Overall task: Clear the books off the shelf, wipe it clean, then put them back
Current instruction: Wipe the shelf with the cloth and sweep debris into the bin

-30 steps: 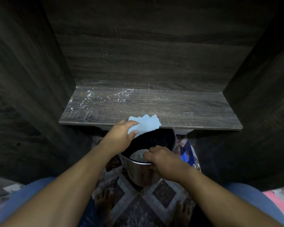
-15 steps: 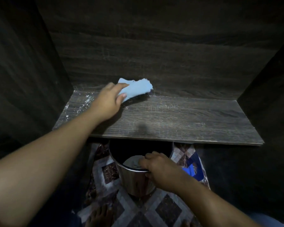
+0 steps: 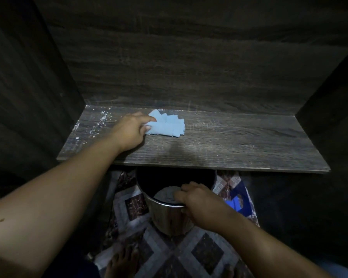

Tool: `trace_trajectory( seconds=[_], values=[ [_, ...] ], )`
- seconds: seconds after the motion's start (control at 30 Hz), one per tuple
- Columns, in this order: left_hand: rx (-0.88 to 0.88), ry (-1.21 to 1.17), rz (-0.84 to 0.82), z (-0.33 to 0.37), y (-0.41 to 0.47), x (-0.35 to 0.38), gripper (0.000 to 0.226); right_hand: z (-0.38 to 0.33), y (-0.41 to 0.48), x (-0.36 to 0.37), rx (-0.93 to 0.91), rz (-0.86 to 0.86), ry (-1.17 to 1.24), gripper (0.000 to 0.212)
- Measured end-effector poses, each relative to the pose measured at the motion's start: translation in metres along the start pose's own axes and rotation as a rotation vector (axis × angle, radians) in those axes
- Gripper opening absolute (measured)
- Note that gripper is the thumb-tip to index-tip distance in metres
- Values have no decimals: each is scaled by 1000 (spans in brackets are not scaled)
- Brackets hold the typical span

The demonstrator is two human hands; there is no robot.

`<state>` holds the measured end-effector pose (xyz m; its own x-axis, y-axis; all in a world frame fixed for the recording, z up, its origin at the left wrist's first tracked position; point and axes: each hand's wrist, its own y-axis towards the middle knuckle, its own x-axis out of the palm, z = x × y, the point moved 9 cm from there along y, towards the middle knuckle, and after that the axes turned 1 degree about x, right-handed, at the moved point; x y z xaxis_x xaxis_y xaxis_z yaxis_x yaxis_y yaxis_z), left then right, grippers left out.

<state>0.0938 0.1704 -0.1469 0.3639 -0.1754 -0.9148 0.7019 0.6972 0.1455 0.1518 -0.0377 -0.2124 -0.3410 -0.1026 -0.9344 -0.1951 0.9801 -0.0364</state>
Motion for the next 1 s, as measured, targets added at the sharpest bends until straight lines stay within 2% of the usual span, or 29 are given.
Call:
trace_trajectory(
  seconds=[0.13,0.37,0.8,0.93,1.0],
  values=[
    [25,-33,8,14,-19,5,30,-4,-1,2,0,-35,-62,37],
    [34,-58,-39,33,-47,13,30,-14,-7,4,3,-123,-99,33],
    [-2,-142,-103,64,-84,22,31,-26,-20,0,-76,-37,-114,34],
    [39,-162,-186,79,-113,28,30,-23,-24,4,-45,-75,-124,40],
    [33,-179,-147,83,-119,21,37,-22,-27,6,-41,-99,-109,41]
  ],
)
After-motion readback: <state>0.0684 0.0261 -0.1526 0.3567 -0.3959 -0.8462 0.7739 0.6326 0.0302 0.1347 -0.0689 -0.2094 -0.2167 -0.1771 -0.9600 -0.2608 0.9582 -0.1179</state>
